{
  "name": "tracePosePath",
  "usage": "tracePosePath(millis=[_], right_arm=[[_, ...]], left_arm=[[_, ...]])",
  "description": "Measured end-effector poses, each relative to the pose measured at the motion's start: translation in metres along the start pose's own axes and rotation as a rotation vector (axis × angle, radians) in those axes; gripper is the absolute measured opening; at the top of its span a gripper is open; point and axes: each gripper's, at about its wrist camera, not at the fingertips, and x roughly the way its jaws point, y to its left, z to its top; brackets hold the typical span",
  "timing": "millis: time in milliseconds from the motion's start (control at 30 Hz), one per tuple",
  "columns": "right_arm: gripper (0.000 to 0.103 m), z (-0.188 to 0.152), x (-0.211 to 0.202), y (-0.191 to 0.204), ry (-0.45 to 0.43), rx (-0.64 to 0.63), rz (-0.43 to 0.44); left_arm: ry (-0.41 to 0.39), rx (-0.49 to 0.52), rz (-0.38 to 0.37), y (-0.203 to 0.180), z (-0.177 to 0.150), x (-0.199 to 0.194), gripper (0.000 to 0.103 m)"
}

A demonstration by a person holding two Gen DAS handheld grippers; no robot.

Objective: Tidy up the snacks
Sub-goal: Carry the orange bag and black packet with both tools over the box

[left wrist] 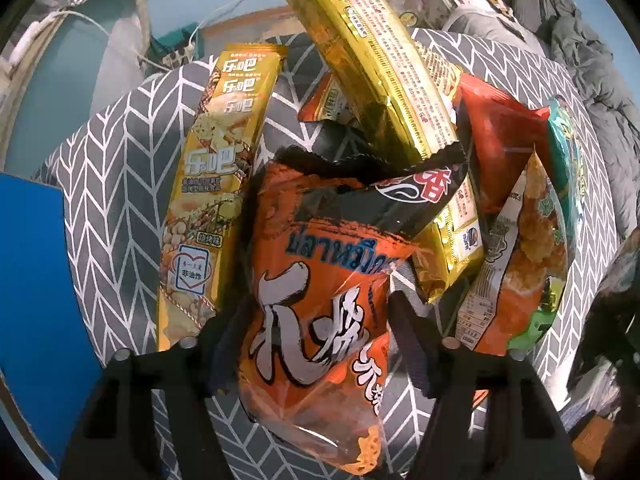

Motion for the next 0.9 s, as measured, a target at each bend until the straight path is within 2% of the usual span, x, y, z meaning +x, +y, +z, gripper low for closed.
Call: tracePosePath(millis=[133, 267, 467, 900], right_arm=[[0.071, 0.000, -0.006, 0.007, -0.009, 0.006, -0.002], [0.071, 0.000, -0.008, 0.009, -0.020, 0.005, -0.003], [0.071, 0.007, -0.017, 0.018, -0.041, -0.020, -0.003], [0.071, 0.024, -0.038, 0.047, -0.066, -0.085, 0.009]], left_arm=[[-0.037, 0.011, -0.003, -0.002, -0.007, -0.005, 0.052], [-0.042, 0.010, -0.020, -0.003, -0.015, -0.011, 0.048], [-0.042, -0.013, -0.053, 0.006, -0.033, -0.023, 0.046], [-0.122, -0.090, -0.102, 0.040, -0.053, -0.080, 0.046]])
